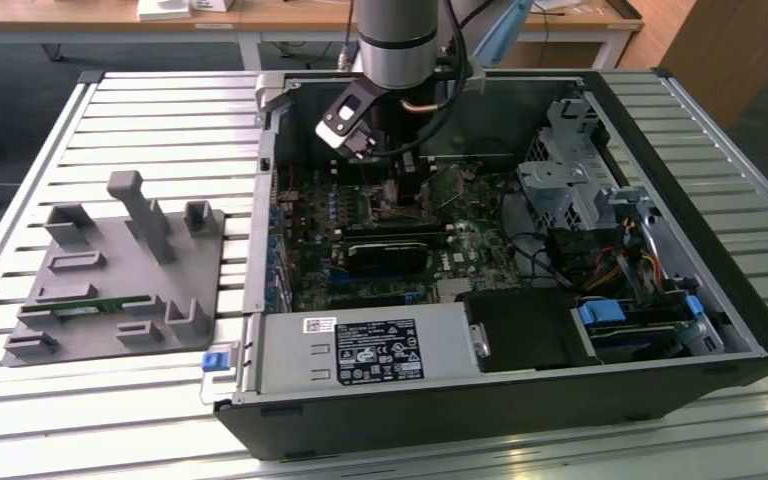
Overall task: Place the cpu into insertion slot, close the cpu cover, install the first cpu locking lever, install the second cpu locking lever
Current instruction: 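Place the cpu into insertion slot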
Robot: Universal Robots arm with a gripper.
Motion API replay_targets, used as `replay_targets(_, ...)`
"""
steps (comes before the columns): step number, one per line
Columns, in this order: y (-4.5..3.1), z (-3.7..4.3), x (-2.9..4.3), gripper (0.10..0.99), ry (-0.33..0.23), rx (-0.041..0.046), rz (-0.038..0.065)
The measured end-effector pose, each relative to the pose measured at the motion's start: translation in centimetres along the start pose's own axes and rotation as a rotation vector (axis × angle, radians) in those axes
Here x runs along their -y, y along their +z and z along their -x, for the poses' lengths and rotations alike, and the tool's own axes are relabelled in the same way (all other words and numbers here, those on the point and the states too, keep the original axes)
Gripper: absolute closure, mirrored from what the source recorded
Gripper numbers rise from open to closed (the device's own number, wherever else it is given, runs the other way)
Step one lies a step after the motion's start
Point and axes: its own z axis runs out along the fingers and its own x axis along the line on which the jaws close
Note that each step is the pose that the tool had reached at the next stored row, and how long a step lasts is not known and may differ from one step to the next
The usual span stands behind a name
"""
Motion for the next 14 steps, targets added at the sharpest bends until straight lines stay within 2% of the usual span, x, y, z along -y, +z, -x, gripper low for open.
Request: replay_targets(14,1.38,-0.09,0.34,0.561,0.0,-0.0001,0.0)
